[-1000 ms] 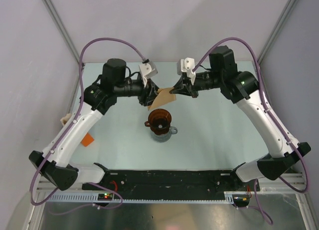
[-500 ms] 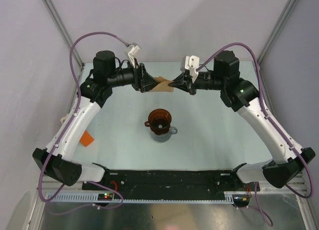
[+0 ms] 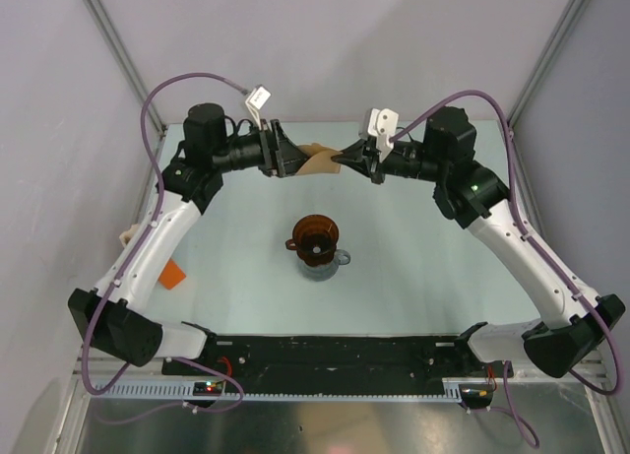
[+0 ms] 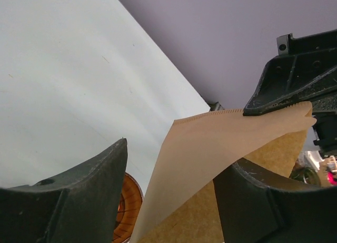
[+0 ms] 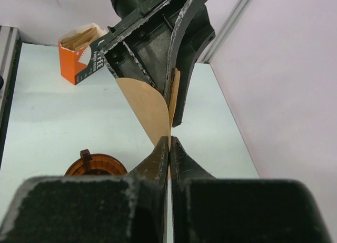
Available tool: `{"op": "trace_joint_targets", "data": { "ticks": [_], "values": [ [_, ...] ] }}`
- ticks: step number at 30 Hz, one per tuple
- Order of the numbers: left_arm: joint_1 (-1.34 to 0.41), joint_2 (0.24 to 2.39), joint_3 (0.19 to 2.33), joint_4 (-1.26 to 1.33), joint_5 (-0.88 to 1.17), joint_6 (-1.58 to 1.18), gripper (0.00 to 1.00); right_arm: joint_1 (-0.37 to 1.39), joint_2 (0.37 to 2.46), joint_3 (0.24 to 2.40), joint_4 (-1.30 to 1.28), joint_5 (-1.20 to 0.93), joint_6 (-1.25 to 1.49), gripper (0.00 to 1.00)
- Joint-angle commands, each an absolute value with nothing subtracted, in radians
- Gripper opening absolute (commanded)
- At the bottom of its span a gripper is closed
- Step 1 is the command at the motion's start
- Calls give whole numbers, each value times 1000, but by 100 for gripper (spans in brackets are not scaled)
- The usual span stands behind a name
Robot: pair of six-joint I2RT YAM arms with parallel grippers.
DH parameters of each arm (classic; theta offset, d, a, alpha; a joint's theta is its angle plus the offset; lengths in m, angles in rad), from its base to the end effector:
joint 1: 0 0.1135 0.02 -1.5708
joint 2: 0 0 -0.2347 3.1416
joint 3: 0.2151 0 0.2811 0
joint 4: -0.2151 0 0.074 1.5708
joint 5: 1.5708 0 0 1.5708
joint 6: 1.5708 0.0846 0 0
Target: Place the coffee filter in the dripper
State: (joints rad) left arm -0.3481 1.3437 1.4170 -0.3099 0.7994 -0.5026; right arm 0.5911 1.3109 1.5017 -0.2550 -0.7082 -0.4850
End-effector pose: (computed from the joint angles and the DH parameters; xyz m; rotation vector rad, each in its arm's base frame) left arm 0.3233 -0.1818 0.3910 0.4675 1.8784 -1.3037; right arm 0.2649 0.2440 0.4424 -1.2708 1.0683 0.6570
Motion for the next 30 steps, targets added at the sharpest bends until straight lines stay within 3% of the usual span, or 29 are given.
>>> {"op": "trace_joint_targets", "data": {
  "ticks": [1, 22, 30],
  "values": [
    [-336, 1334, 1387, -217, 839, -609, 67, 606, 1272, 1487, -173, -656, -473, 0],
    [-295, 1324, 1311, -24, 910, -765, 51, 633, 1271, 1456, -153, -660, -507, 0],
    [-296, 1305, 1296, -6, 953, -735, 33, 615, 1308, 1499, -181, -683, -520, 0]
  ]
}}
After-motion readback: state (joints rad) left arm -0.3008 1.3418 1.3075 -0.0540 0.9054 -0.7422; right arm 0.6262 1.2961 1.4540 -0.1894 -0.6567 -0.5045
